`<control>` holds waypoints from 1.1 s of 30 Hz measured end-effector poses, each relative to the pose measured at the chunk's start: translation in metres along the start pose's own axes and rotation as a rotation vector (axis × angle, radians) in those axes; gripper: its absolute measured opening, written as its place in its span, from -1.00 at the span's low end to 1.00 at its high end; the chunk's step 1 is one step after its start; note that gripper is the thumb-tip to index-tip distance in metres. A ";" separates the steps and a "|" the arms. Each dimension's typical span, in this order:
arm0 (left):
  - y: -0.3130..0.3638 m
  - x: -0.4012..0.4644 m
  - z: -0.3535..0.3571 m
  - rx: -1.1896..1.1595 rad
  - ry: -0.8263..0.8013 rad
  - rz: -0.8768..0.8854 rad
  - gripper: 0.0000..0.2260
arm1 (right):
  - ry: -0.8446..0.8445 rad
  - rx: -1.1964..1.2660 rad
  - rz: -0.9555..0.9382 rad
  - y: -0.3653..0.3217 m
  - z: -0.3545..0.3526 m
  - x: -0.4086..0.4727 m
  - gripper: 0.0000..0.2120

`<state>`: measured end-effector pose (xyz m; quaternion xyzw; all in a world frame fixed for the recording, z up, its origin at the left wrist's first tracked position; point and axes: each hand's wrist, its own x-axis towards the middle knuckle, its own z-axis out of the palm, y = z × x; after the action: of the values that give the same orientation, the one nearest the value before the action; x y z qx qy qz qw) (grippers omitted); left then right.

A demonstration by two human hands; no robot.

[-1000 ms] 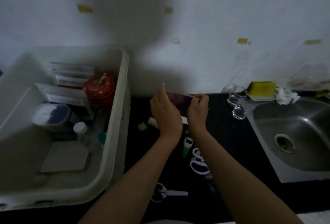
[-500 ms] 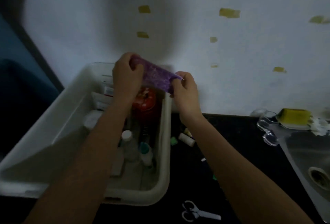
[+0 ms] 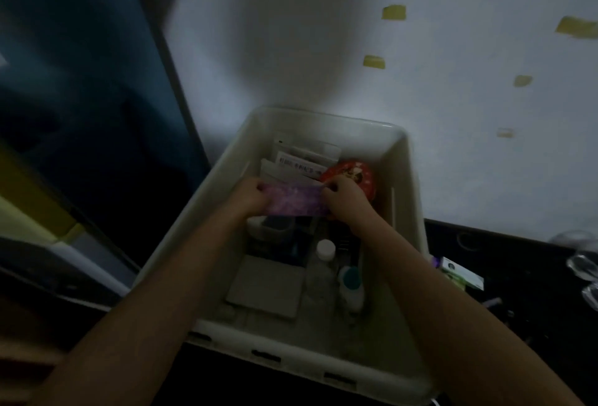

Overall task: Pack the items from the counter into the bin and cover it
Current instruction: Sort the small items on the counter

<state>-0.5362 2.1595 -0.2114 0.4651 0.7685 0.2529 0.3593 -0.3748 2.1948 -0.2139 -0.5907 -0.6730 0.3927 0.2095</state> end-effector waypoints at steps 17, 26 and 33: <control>-0.024 0.042 0.041 0.553 -0.218 0.306 -0.82 | -0.157 -0.390 0.470 0.048 -0.003 0.028 -0.68; -0.033 0.053 0.051 0.647 -0.161 0.346 -0.83 | -0.249 -0.334 0.537 0.052 0.016 0.041 -0.65; -0.037 0.057 0.058 0.645 -0.168 0.357 -0.78 | -0.201 -0.219 0.585 0.068 0.034 0.043 -0.66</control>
<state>-0.5276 2.1976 -0.2916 0.7001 0.6833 0.0177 0.2066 -0.3665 2.2259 -0.2946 -0.7363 -0.5305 0.4176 -0.0443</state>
